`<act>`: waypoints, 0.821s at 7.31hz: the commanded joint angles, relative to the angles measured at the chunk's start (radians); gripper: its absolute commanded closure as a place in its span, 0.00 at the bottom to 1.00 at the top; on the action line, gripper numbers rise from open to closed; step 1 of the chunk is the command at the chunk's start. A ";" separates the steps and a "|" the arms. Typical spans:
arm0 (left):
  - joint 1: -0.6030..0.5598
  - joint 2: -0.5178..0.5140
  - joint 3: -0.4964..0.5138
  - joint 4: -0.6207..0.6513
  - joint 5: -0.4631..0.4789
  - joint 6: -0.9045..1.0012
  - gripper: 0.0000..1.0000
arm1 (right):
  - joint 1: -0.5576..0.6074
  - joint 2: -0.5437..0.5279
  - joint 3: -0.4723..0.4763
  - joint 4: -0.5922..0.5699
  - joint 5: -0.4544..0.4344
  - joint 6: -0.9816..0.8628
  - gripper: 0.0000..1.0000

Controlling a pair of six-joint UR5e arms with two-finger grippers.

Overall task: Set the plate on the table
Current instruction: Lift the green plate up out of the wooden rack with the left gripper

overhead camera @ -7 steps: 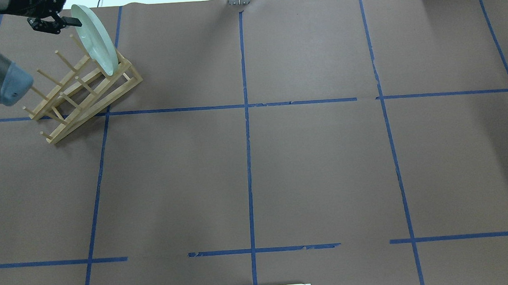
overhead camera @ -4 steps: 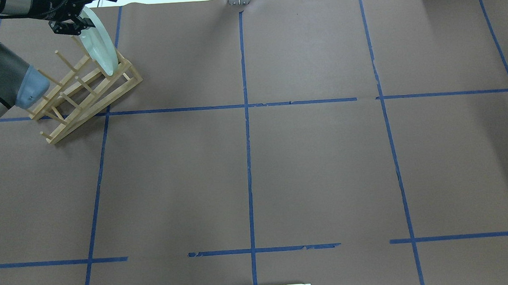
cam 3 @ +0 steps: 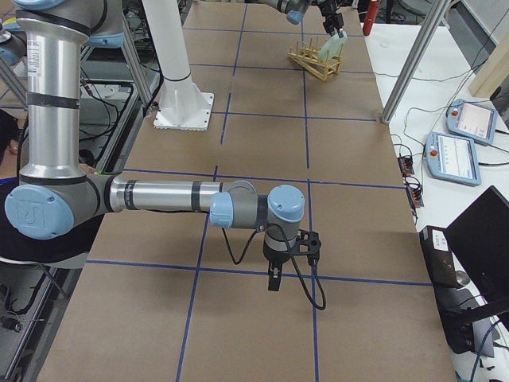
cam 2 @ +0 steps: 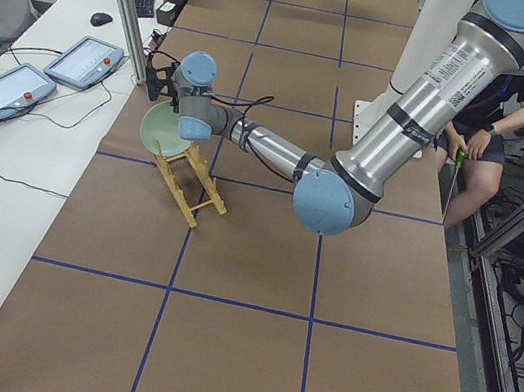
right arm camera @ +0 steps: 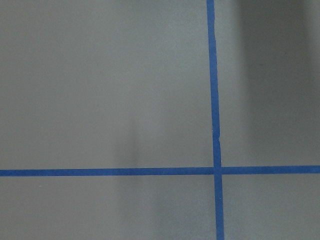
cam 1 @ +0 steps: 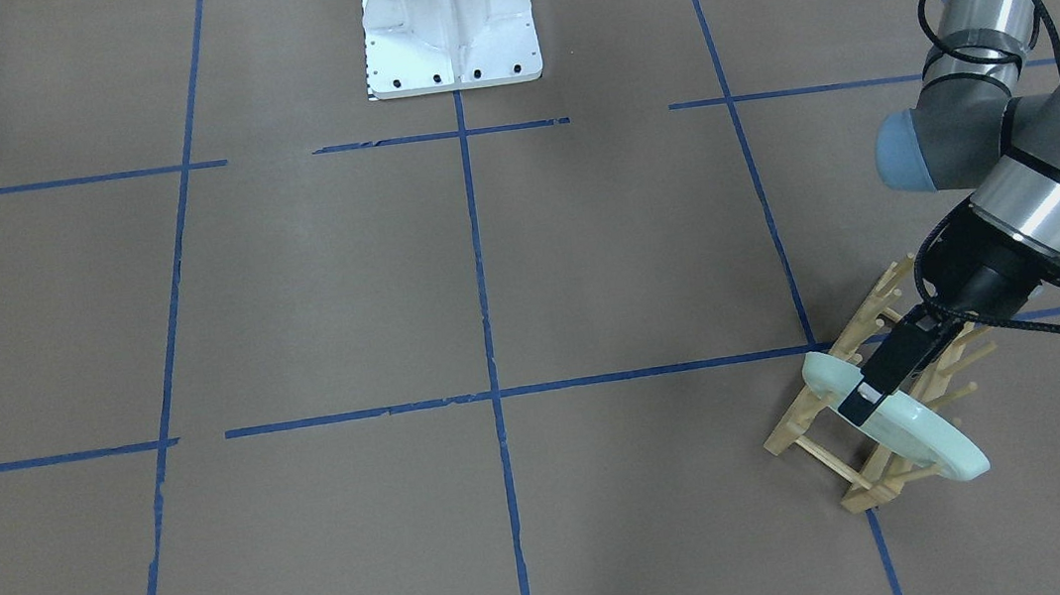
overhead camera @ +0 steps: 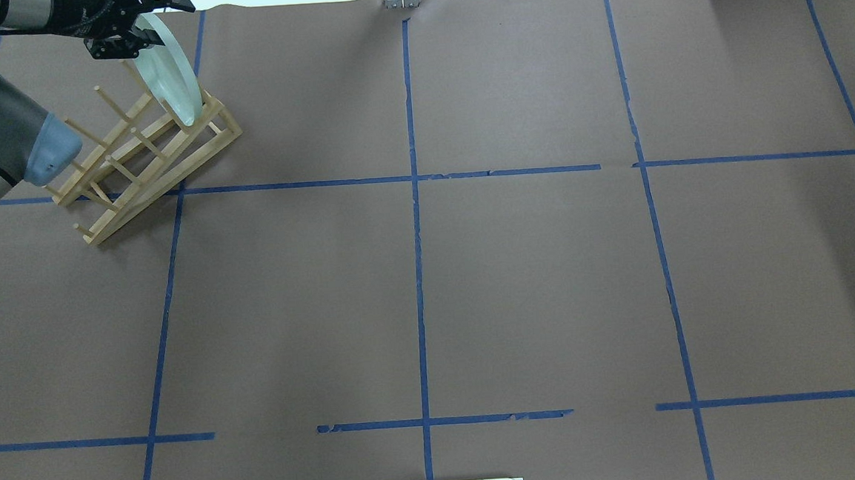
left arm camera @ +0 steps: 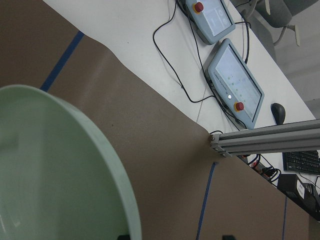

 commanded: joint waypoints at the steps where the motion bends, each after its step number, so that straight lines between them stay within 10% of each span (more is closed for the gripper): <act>1: -0.005 0.008 -0.003 0.000 -0.001 0.009 0.48 | 0.000 0.000 0.000 0.000 0.000 -0.001 0.00; 6: -0.013 0.040 -0.007 -0.014 -0.001 0.049 1.00 | 0.000 0.000 0.000 0.000 0.000 -0.001 0.00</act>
